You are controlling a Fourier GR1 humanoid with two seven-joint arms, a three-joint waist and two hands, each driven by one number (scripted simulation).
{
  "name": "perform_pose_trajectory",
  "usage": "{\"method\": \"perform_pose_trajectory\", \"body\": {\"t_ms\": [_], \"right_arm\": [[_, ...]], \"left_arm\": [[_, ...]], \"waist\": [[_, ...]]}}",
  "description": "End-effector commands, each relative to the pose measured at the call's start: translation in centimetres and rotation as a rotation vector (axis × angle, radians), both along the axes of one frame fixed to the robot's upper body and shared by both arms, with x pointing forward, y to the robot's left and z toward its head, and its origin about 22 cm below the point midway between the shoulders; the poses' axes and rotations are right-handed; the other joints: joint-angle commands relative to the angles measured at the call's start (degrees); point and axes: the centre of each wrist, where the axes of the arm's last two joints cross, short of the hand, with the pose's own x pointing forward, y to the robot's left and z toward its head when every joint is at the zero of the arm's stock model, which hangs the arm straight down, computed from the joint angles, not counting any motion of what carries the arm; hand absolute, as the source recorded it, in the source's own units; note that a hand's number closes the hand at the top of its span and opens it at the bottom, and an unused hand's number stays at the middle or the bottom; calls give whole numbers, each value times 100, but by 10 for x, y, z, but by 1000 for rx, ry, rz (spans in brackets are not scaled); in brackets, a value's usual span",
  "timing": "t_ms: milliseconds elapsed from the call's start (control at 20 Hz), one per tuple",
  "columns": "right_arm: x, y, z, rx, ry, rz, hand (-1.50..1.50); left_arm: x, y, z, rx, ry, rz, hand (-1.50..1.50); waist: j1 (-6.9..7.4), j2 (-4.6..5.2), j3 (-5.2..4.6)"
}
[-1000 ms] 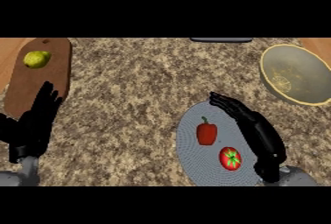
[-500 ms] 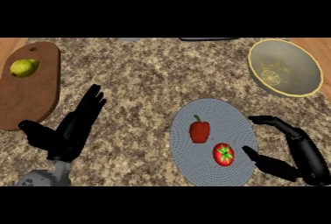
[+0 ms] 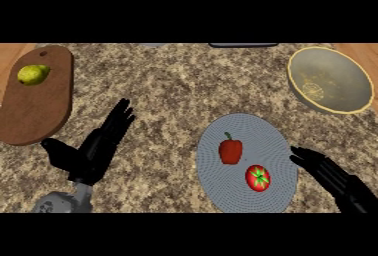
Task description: Pick the tomato from the placemat and place it in the bowl
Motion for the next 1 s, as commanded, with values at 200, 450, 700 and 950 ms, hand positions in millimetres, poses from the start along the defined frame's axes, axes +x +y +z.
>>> {"method": "perform_pose_trajectory", "body": {"t_ms": [200,450,700,950], "right_arm": [[-25,29,60,-331,153,-180,-150],[-25,64,71,-416,315,-228,-150],[-4,100,63,-469,432,-271,-150],[22,106,50,-500,519,-328,-150]], "left_arm": [[-6,-13,-1,-7,3,-36,0],[17,-19,4,-3,-22,-44,0],[7,-10,-3,-17,-16,-68,0],[11,-20,-7,-1,-16,-64,0]], "waist": [[151,5,-2],[207,48,12],[280,47,21],[213,42,28]]}}
